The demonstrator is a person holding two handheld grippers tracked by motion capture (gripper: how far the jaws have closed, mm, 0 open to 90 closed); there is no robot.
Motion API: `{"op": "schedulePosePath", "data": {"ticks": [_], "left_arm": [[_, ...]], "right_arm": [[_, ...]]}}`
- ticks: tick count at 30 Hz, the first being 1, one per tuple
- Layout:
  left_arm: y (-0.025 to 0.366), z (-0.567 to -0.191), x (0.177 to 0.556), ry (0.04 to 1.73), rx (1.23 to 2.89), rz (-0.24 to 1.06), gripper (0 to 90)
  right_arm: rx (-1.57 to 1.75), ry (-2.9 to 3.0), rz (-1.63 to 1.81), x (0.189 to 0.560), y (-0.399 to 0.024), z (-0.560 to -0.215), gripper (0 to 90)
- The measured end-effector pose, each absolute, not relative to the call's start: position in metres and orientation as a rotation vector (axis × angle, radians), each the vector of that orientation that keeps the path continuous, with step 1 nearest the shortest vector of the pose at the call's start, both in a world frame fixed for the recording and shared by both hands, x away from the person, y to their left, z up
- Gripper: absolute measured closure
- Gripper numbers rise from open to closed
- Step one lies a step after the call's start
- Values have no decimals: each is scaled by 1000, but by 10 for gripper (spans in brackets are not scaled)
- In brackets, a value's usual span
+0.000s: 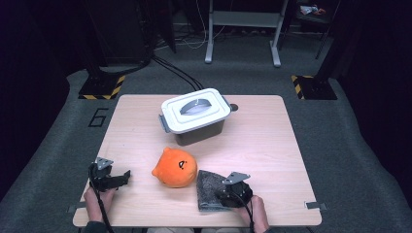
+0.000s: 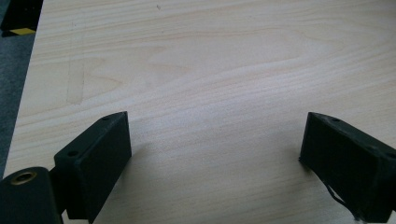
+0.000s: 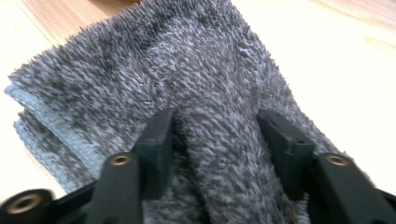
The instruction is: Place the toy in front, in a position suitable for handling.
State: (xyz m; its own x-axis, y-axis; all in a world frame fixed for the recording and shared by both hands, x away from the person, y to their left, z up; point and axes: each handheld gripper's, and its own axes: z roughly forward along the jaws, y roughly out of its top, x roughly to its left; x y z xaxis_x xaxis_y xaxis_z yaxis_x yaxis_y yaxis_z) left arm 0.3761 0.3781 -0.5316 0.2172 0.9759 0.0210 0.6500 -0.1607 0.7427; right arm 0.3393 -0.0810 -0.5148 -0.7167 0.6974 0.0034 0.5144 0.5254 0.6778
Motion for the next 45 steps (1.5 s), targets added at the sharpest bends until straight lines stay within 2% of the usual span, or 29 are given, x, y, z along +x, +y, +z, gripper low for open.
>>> {"op": "schedulePosePath", "data": {"ticks": [6,17,45], "left_arm": [[378,-531,376,1501,1891,690,85],[378,-532,376,1501,1887,690,85],[378,-532,376,1500,1887,690,85]], "right_arm": [[1029,2483,986,339,-85,-514,620],[1013,2463,1013,337,-89,-515,736],[1146,2238,1070,340,-143,-481,741]]}}
